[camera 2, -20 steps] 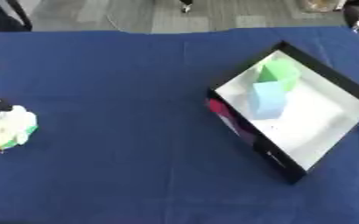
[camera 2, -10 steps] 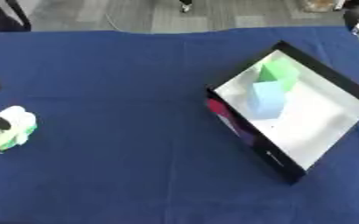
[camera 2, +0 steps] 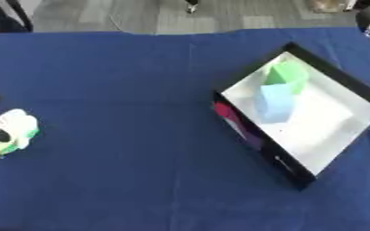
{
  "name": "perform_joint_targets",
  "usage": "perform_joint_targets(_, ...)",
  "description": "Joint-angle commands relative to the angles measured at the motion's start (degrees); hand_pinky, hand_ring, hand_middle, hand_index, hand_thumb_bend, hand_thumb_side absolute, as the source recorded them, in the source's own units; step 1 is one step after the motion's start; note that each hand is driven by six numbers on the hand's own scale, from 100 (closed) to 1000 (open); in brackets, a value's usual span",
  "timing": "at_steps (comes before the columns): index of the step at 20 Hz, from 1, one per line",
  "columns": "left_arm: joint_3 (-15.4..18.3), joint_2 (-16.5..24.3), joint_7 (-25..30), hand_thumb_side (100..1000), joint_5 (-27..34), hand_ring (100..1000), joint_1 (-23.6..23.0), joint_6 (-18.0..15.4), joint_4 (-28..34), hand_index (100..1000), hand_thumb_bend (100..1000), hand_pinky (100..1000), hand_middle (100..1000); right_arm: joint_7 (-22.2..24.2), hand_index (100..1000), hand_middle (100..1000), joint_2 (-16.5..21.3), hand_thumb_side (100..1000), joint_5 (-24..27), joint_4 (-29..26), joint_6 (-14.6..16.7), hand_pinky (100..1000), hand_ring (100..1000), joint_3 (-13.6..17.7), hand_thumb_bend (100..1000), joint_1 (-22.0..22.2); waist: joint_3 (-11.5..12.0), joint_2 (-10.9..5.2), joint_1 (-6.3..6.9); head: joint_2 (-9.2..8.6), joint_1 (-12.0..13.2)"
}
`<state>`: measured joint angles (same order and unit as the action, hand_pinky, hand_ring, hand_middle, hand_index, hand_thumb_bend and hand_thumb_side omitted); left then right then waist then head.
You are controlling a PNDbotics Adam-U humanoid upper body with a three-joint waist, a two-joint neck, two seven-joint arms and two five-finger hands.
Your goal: Pick up the objects with one hand, pass them to the other hand, and then place them into the box on the other side of the table.
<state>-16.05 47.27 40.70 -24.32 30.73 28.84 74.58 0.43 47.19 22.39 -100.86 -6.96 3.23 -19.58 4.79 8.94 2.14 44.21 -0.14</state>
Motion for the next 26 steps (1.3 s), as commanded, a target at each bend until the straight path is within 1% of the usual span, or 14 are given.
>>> perform_joint_targets(1, 0.44, 1.09, 3.91, 232, -0.48, 882, 0.57, 5.25, -0.3, 854, 865, 913, 794, 0.03, 989, 899, 1.35, 199, -0.52, -0.32, -0.09, 1000, 1000, 0.79, 268, -0.53, 0.08, -0.86, 0.57, -0.09, 0.25)
perform_joint_targets(7, -0.28, -0.45, 2.53, 246, -1.25, 875, 0.75, 6.53, -1.26, 841, 857, 908, 781, 0.3, 990, 900, 0.96, 203, -0.91, 0.19, -0.15, 1000, 1000, 0.74, 265, -0.79, 0.05, -0.78, 0.52, -0.09, 0.33)
perform_joint_targets(14, -1.81, -1.77, 3.91, 210, -3.93, 870, 0.99, 6.9, -3.61, 827, 872, 905, 776, 0.53, 991, 900, 0.66, 205, -1.09, 0.42, -0.14, 1000, 1000, 0.81, 261, -0.74, -0.2, -0.63, 0.52, -0.09, 0.49)
perform_joint_targets(18, -1.85, -2.52, 4.14, 194, -5.99, 866, 1.31, 7.05, -5.16, 819, 851, 902, 773, 0.73, 992, 898, 0.5, 207, -1.26, 0.56, -0.15, 1000, 1000, 0.81, 260, -0.66, -0.28, -0.62, 0.54, -0.09, 0.46)
perform_joint_targets(19, -1.84, -2.67, 4.13, 188, -6.23, 861, 1.35, 7.04, -5.37, 807, 822, 896, 767, 0.75, 992, 899, 0.45, 208, -1.31, 0.6, -0.15, 1000, 1000, 0.82, 259, -0.62, -0.3, -0.62, 0.54, -0.09, 0.47)
perform_joint_targets(20, -1.81, -2.82, 4.02, 173, -6.37, 855, 1.36, 7.07, -5.51, 783, 772, 890, 759, 0.77, 992, 899, 0.4, 209, -1.37, 0.64, -0.15, 1000, 1000, 0.83, 259, -0.56, -0.32, -0.63, 0.53, -0.09, 0.46)
perform_joint_targets(22, -1.71, -3.04, 3.59, 172, -6.34, 845, 1.28, 7.29, -5.51, 753, 726, 883, 747, 0.81, 992, 899, 0.34, 209, -1.53, 0.72, -0.13, 1000, 1000, 0.84, 259, -0.45, -0.37, -0.66, 0.52, -0.09, 0.39)
perform_joint_targets(23, -1.6, -3.1, 3.34, 170, -6.04, 826, 1.22, 7.42, -5.27, 719, 640, 869, 724, 0.81, 993, 899, 0.33, 209, -1.59, 0.75, -0.11, 1000, 1000, 0.85, 258, -0.42, -0.37, -0.68, 0.52, -0.09, 0.34)
perform_joint_targets(25, -1.34, -2.99, 2.76, 160, -5.12, 818, 1.04, 7.8, -4.21, 697, 561, 862, 710, 0.83, 993, 899, 0.35, 209, -1.64, 0.76, -0.04, 1000, 1000, 0.84, 257, -0.42, -0.37, -0.72, 0.54, -0.09, 0.25)
perform_joint_targets(26, -1.22, -2.88, 2.42, 143, -4.66, 805, 0.93, 8.04, -3.45, 678, 495, 850, 694, 0.85, 993, 899, 0.37, 202, -1.65, 0.77, -0.03, 1000, 1000, 0.83, 260, -0.42, -0.36, -0.74, 0.54, -0.09, 0.17)
